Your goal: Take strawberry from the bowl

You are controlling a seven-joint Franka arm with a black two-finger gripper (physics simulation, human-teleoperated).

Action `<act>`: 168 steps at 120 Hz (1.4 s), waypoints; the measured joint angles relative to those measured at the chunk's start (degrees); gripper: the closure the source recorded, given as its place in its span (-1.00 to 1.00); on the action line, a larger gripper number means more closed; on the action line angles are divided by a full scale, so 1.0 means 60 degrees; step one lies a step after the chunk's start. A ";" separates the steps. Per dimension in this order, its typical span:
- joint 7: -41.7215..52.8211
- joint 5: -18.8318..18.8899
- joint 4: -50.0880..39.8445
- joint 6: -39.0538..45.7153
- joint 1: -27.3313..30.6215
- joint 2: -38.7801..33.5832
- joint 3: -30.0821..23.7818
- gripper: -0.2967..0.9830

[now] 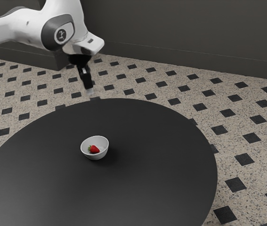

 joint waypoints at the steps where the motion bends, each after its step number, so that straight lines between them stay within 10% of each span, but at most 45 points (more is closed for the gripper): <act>1: -0.0092 -0.0019 0.0003 -0.0021 0.0000 -0.0006 -0.0001 -0.47; 28: -0.1812 0.0175 0.0312 -0.0697 -0.0042 0.0234 0.0080 -0.51; 76: -0.0112 0.2255 -0.0488 0.0376 -0.0431 0.2595 0.0146 -0.53; 168: 0.1495 0.3529 -0.1247 0.0819 -0.0680 0.3425 0.0113 -0.08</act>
